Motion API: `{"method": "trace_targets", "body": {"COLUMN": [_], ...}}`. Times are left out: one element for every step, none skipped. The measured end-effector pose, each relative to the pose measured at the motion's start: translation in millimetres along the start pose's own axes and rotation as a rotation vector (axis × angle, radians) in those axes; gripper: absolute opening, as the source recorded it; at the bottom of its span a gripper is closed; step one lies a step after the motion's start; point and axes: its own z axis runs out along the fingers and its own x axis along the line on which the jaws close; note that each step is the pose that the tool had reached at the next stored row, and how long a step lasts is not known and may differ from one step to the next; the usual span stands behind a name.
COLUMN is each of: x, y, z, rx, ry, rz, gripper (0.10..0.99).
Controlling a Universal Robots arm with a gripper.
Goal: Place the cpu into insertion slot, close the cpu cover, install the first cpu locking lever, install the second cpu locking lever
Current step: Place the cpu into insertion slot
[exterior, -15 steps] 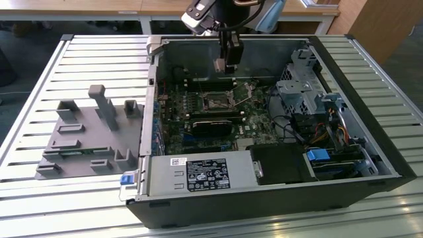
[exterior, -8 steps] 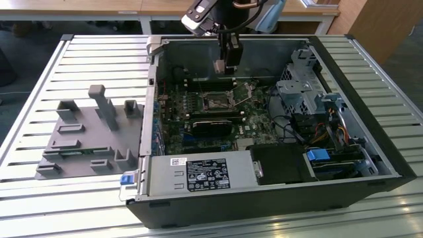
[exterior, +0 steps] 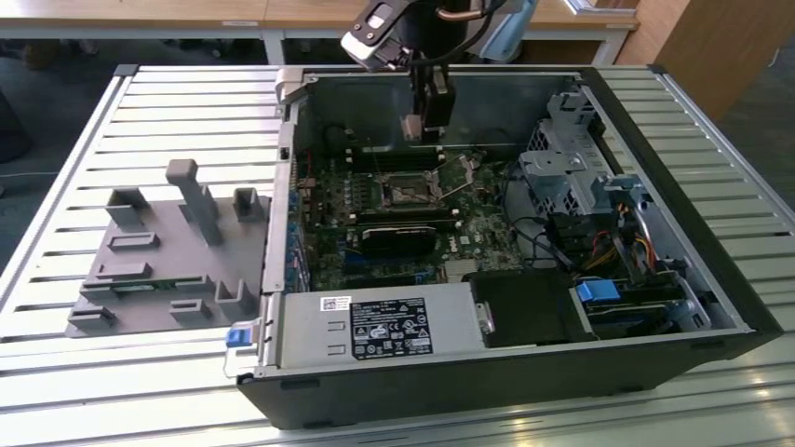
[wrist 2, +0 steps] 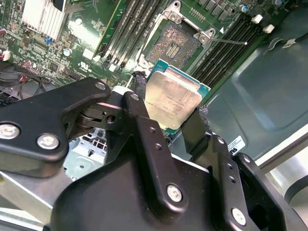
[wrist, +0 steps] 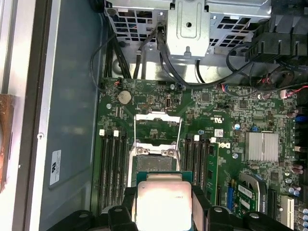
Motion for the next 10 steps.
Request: {"method": "trace_targets", "body": {"x": [0.1, 0.3, 0.4, 0.6, 0.7, 0.8, 0.9, 1.0, 1.2, 1.4], "y": [-0.1, -0.1, -0.1, -0.2, -0.2, -0.3, -0.3, -0.3, -0.4, -0.4], "z": [0.8, 1.5, 2.2, 2.9, 3.6, 4.2, 4.9, 5.5, 6.2, 7.3], "rx": [0.0, 0.0, 0.0, 0.0, 0.0, 0.0, 0.0, 0.0, 0.0, 0.0], "ry": [-0.0002, -0.0004, -0.0006, -0.0008, -0.0009, -0.0011, -0.0012, -0.0014, -0.0016, -0.0018], "rz": [0.001, 0.001, 0.002, 0.002, 0.003, 0.003, 0.004, 0.004, 0.005, 0.006], "gripper": [0.545, 0.545, 0.545, 0.545, 0.545, 0.545, 0.545, 0.545, 0.545, 0.545]}}
